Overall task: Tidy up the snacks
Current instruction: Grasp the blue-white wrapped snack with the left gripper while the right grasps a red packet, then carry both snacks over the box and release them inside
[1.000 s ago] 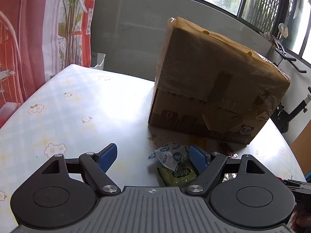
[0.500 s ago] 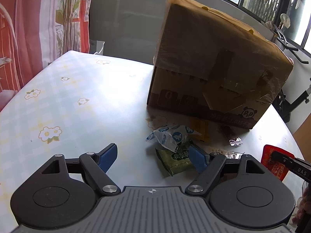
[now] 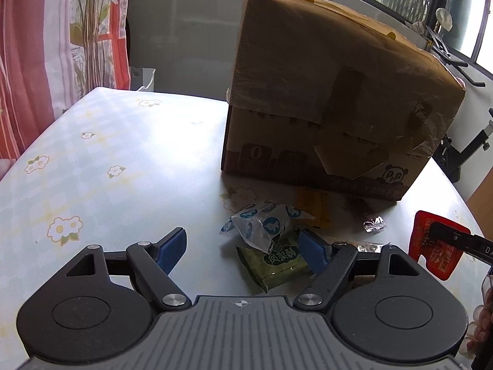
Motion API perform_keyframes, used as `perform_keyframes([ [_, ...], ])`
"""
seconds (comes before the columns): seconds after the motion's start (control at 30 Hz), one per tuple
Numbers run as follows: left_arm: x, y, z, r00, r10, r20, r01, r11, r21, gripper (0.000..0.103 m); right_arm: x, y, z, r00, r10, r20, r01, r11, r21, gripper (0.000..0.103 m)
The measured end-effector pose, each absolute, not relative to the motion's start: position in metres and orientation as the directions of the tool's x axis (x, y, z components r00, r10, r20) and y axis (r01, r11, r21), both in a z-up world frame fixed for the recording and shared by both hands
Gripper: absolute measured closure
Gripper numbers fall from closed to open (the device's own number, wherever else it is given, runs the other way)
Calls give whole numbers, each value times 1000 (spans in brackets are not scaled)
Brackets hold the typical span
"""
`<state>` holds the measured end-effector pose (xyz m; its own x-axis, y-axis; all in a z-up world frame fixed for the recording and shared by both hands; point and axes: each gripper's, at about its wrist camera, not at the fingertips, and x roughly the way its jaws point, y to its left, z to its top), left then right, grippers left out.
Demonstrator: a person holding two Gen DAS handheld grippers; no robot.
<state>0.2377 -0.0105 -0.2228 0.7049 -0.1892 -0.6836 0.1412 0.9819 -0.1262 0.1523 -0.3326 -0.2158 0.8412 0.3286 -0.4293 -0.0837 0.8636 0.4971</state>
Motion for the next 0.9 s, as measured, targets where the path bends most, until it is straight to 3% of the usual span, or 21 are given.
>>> perform_keyframes([
  [0.17, 266, -21, -227, 693, -259, -673, 245, 962, -117, 22, 149, -338, -216, 842, 325, -430, -64, 853, 518, 95],
  [0.23, 280, -27, -234, 650, -297, -699, 314, 943, -108, 26, 149, -339, -217, 841, 322, -435, -56, 850, 523, 95],
  [0.3, 287, -31, -242, 622, -293, -726, 353, 933, -73, 37, 147, -340, -216, 842, 317, -436, -49, 851, 523, 95],
  [0.57, 307, -26, -265, 566, -323, -759, 370, 922, -117, 36, 149, -336, -211, 837, 306, -453, -42, 862, 505, 95],
  [0.63, 306, -26, -267, 579, -325, -748, 367, 923, -117, 37, 150, -334, -210, 839, 302, -453, -41, 865, 500, 95],
  [0.7, 303, -24, -265, 583, -349, -733, 382, 915, -131, 53, 149, -332, -207, 841, 301, -449, -47, 869, 493, 95],
  [0.9, 288, -9, -245, 642, -377, -668, 366, 916, -165, 54, 146, -329, -196, 851, 295, -435, -61, 877, 476, 95],
])
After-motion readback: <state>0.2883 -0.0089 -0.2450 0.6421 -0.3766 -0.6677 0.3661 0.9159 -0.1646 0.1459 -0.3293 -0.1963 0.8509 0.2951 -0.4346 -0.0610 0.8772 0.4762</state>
